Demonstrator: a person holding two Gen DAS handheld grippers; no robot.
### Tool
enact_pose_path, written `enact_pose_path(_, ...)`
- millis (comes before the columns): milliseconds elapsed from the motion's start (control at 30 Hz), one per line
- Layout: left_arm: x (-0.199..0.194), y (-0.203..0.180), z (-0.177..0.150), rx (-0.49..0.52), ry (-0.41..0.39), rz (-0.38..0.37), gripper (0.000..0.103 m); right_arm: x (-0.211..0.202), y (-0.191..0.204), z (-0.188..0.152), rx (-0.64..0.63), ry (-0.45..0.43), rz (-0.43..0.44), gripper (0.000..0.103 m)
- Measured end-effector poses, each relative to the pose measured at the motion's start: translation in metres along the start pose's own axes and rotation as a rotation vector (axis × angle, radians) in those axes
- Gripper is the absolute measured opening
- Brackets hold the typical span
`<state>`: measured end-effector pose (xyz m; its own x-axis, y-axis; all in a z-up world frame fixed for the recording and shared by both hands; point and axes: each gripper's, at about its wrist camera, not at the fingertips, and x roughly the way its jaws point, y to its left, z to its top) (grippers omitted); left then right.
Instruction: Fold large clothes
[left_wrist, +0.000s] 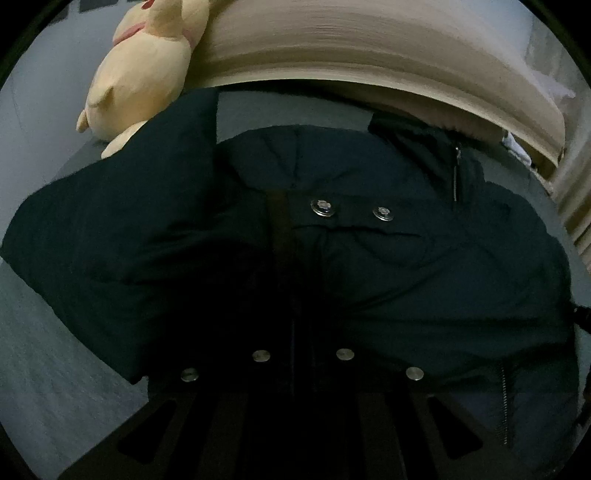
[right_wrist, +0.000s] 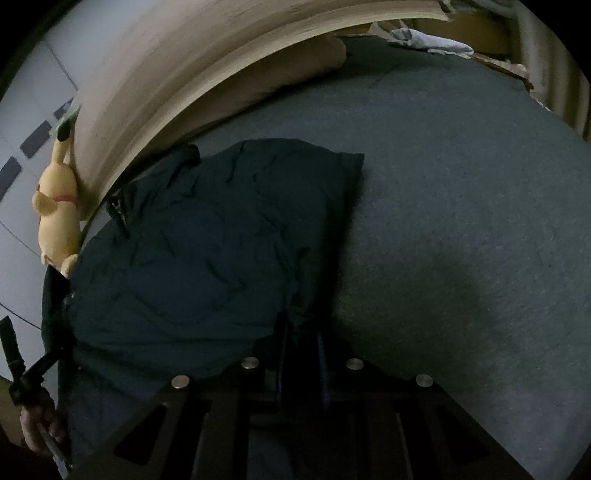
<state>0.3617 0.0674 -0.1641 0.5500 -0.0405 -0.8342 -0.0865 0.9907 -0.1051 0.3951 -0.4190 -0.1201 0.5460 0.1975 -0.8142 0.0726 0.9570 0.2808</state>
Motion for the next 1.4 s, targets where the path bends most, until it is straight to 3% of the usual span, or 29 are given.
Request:
enact_pose_path(133,0.001,0.001,0.000,-0.003,0.000,-0.003,0.008,-0.003,0.008,0.004,-0.031,0.007,-0.026,0.021)
enact_pose_path(167,0.001,0.001,0.000,-0.002,0.000,-0.003,0.008,-0.009,0.010,0.005,-0.036,-0.004,-0.036,0.031)
enact_pose_path(200,0.001,0.001,0.001,-0.004,0.002,-0.007,0.009,-0.017,0.010,0.004,-0.035,-0.023,-0.051,0.058)
enact_pose_path(233,0.001,0.001,0.002,-0.006,0.005,-0.010,0.009,-0.022,0.010,0.003,-0.029,-0.044,-0.070,0.071)
enact_pose_path(267,0.001,0.001,0.002,-0.008,0.006,-0.010,0.009,-0.040,0.014,0.003,-0.021,-0.102,-0.110,0.076)
enact_pose_path(400,0.002,0.000,0.002,-0.016,0.008,-0.006,0.009,-0.078,0.035,0.003,-0.042,-0.209,-0.061,0.076)
enact_pose_path(500,0.002,-0.001,0.001,-0.020,0.008,-0.004,0.009,-0.078,0.054,0.001,-0.089,-0.205,0.017,0.076)
enact_pose_path(600,0.001,0.000,0.001,-0.018,0.013,-0.009,0.009,-0.046,0.059,-0.002,-0.068,-0.109,0.069,0.077)
enact_pose_path(700,0.003,-0.001,0.004,-0.013,0.020,-0.007,0.009,0.003,0.037,-0.017,0.016,0.031,0.029,0.077)
enact_pose_path(800,0.001,-0.003,0.007,0.011,0.034,-0.001,0.009,0.002,0.043,-0.022,-0.013,0.012,-0.007,0.077)
enact_pose_path(867,-0.008,-0.003,0.009,0.018,0.041,-0.003,0.015,-0.009,0.049,-0.021,-0.020,-0.011,0.000,0.077)
enact_pose_path(900,-0.016,-0.002,0.011,0.012,0.038,-0.012,0.024,-0.019,0.051,-0.021,-0.021,-0.042,0.012,0.077)
enact_pose_path(967,-0.041,0.001,0.011,0.001,-0.008,-0.056,0.055,-0.036,0.055,-0.024,-0.026,-0.087,0.017,0.077)
enact_pose_path(1000,-0.054,0.003,0.009,0.000,-0.036,-0.065,0.075,-0.047,0.057,-0.029,-0.029,-0.110,0.024,0.080)
enact_pose_path(1033,-0.071,0.007,0.006,-0.005,-0.083,-0.074,0.080,-0.057,0.059,-0.035,-0.035,-0.132,0.040,0.082)
enact_pose_path(1100,-0.096,0.018,-0.001,-0.011,-0.146,-0.095,0.080,-0.071,0.064,-0.048,-0.057,-0.152,0.058,0.086)
enact_pose_path(1233,-0.122,0.060,-0.013,-0.085,-0.170,-0.098,0.080,-0.092,0.066,-0.072,-0.077,-0.164,0.071,0.087)
enact_pose_path(1400,-0.131,0.131,-0.031,-0.239,-0.163,-0.041,0.080,-0.086,0.075,-0.051,-0.051,-0.189,0.036,0.087)
